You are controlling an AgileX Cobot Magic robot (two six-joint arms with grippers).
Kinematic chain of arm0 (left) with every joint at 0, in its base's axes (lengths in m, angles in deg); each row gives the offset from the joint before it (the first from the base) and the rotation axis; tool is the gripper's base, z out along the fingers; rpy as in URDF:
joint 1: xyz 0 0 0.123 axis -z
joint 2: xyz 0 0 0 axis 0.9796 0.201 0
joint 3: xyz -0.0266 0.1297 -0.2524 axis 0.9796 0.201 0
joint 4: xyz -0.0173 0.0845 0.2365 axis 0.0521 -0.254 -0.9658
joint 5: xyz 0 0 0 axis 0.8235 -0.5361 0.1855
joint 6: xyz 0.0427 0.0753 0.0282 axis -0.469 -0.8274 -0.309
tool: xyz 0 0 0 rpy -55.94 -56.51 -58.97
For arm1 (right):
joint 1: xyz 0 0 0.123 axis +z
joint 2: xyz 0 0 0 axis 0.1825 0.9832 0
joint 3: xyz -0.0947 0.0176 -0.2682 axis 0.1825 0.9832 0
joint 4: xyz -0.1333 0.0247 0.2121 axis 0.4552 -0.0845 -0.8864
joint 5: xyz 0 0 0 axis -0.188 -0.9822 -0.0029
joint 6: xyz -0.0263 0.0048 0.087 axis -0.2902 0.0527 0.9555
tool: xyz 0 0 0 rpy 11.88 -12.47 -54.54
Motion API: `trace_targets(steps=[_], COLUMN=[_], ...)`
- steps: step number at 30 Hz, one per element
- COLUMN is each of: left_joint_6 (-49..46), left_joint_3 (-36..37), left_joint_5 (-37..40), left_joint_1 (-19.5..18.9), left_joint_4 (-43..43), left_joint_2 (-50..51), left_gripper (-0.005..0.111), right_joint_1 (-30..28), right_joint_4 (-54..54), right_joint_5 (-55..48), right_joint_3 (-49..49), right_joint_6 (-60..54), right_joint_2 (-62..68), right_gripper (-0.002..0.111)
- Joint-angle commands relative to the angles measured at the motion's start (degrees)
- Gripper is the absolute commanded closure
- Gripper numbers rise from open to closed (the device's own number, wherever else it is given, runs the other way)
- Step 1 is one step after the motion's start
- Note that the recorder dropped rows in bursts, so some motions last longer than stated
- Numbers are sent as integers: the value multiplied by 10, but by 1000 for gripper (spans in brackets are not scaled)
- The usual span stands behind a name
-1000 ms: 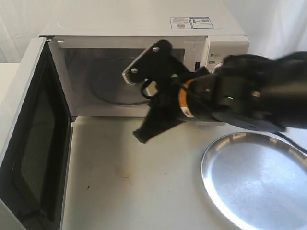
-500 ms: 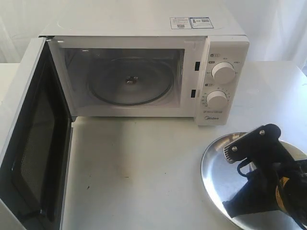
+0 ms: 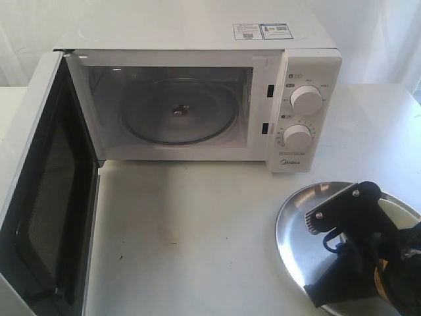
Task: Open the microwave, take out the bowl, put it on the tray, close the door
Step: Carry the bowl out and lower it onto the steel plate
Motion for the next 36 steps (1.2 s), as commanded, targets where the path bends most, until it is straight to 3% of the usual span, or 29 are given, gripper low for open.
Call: trace_targets(steps=[1, 11, 16, 20, 25, 36], left_joint_6=[0, 0, 0, 0, 0, 0], left_joint_3=[-2, -2, -2, -2, -2, -2], left_joint_5=[-2, -2, -2, -2, -2, -2], left_joint_1=[1, 1, 1, 1, 1, 1], left_joint_4=[4, 4, 4, 4, 4, 4], left_joint_2=[-1, -1, -1, -1, -1, -1], left_gripper=[107, 107, 107, 107, 107, 107], right_joint_1=[-1, -1, -1, -1, 0, 0], right_joint_4=[7, 39, 83, 87, 164, 164], right_joint_5=[-5, -5, -25, -46, -29, 43], right_joint_3=[6, 6, 6, 6, 6, 27], right_joint_6=[34, 79, 120, 141, 215, 230], right_joint_2=[17, 18, 18, 18, 5, -137], right_gripper=[108, 107, 84, 75, 75, 75])
